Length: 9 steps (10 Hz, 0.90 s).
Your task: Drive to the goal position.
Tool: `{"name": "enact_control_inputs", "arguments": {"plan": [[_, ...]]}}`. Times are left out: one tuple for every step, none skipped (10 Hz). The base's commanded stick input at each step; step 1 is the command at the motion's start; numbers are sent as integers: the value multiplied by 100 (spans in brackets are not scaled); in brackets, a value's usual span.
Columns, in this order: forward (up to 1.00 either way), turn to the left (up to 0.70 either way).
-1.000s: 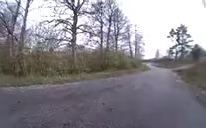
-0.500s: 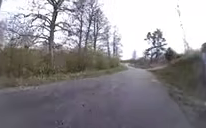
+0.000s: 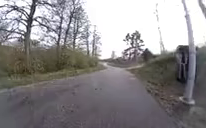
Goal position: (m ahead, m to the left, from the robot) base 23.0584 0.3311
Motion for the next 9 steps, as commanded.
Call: {"name": "enact_control_inputs", "arguments": {"plan": [[0, -45], [0, -45], [0, -45], [0, -45], [0, -39], [0, 0], [0, 0], [0, 0], [0, 0]]}}
